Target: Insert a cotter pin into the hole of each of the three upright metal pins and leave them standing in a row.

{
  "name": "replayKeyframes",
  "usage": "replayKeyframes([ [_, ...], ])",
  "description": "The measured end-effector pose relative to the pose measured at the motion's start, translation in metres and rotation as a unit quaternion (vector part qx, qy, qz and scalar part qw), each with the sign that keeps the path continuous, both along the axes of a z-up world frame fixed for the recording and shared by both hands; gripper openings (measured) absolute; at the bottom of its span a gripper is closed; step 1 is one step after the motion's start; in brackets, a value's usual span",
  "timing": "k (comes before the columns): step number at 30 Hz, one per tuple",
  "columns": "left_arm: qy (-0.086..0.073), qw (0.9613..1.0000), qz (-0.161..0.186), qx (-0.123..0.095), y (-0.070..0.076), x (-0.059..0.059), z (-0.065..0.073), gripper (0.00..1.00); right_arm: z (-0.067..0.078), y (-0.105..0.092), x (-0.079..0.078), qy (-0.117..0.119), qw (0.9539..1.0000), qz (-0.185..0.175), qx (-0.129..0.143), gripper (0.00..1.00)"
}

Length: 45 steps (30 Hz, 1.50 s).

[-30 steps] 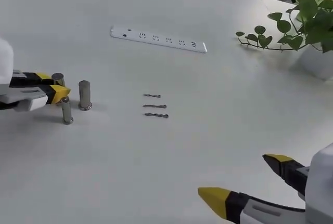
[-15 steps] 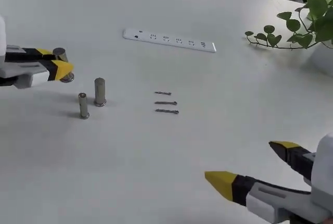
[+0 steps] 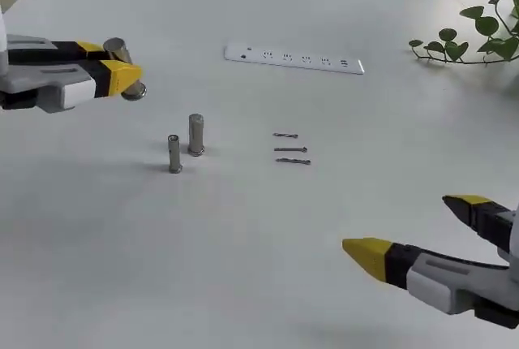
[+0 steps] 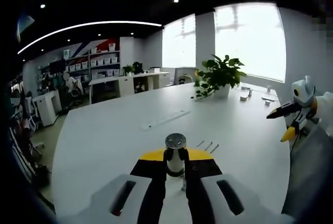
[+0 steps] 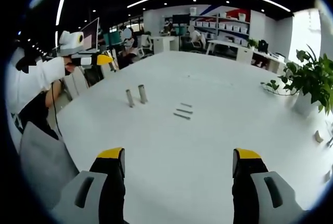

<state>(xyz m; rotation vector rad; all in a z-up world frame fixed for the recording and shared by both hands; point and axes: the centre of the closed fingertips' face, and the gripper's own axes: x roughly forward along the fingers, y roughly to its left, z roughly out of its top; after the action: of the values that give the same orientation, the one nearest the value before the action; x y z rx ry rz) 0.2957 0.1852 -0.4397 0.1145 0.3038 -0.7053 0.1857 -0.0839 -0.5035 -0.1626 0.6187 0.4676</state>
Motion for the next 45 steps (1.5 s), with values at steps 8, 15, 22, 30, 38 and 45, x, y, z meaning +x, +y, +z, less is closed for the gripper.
replayKeyframes([
  [8, -0.001, 0.9991, -0.041, 0.009, -0.040, -0.023, -0.003, 0.09, -0.001, -0.004, -0.012, 0.000, 0.9999, -0.003, 0.009, 0.83],
  [15, 0.029, 0.9966, -0.076, 0.008, -0.077, -0.045, -0.034, 0.09, 0.003, -0.014, -0.013, -0.011, 0.9995, -0.025, 0.018, 0.82],
  [22, 0.068, 0.9926, -0.099, 0.019, -0.105, -0.069, -0.074, 0.09, -0.004, -0.017, -0.017, -0.003, 0.9994, -0.029, 0.020, 0.81],
  [30, 0.092, 0.9900, -0.103, 0.031, -0.119, -0.074, -0.101, 0.09, -0.011, -0.015, -0.019, 0.007, 0.9994, -0.026, 0.022, 0.82],
  [38, 0.113, 0.9896, -0.086, 0.021, -0.123, -0.069, -0.122, 0.10, -0.010, -0.017, -0.017, 0.006, 0.9993, -0.028, 0.023, 0.81],
  [45, 0.118, 0.9885, -0.087, 0.037, -0.122, -0.068, -0.132, 0.10, -0.009, -0.019, -0.019, 0.003, 0.9990, -0.033, 0.029, 0.80],
])
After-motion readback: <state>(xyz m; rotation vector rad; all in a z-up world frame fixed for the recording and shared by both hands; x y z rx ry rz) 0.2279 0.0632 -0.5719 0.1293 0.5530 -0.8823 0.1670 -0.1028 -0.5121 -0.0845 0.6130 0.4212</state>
